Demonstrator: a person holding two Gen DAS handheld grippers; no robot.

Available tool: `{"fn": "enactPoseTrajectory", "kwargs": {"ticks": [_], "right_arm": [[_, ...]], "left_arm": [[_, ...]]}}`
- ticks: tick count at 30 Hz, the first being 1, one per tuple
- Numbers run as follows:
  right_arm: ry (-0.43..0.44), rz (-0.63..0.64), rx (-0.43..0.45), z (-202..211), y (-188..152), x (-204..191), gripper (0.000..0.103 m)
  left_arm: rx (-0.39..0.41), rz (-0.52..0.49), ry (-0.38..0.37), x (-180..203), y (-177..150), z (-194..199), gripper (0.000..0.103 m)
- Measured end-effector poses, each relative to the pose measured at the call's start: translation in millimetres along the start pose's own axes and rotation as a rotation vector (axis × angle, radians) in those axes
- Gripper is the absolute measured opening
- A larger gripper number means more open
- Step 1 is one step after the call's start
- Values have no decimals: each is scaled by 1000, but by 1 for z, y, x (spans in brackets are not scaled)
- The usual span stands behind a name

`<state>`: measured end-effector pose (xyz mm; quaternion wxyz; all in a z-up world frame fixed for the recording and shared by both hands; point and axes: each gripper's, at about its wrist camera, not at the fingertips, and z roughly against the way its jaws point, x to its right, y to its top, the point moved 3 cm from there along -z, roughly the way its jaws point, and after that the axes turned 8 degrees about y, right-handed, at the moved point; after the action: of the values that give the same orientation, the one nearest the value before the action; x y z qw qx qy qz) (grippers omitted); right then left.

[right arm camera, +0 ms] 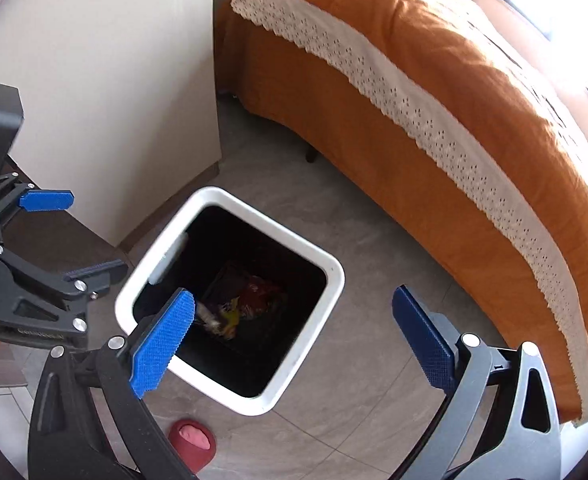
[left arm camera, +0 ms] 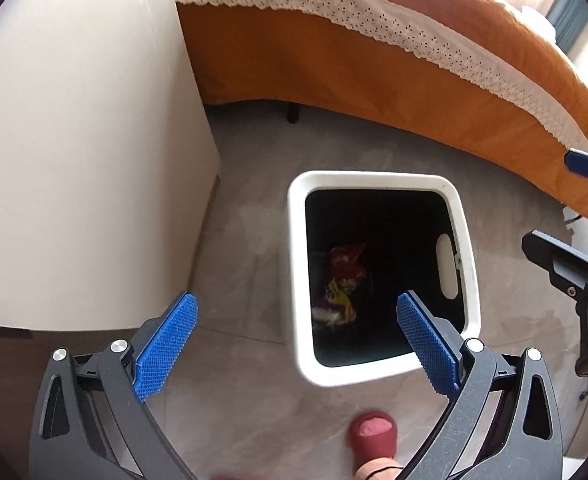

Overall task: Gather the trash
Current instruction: 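Open both tools to drop the bags into the bin, then move both open tools back toward the desk trash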

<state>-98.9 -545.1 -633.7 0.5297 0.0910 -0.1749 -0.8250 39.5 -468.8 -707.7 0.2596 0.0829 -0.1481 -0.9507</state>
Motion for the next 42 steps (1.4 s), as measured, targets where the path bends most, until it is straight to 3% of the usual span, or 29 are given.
{"fn": "enactPoseTrajectory", "kwargs": {"ticks": [10,17,22,35,42], "right_arm": [[-6,-9,73,63,32,-6,99],[-16,-35,162,149,58,-14,99],[-19,-53,273,229,79,-24,99],[53,-43,476,371,111,-61,99],[143,47,566,412,140,-106,99]], "left_arm": [[51,53,-6,-20,12,72,98],[151,78,6,-32,28,171,98],[226,140,-11,-46,37,244,98],[393,267,56,-88,27,413,98],[478,349,177,-136,6,483,98]]}}
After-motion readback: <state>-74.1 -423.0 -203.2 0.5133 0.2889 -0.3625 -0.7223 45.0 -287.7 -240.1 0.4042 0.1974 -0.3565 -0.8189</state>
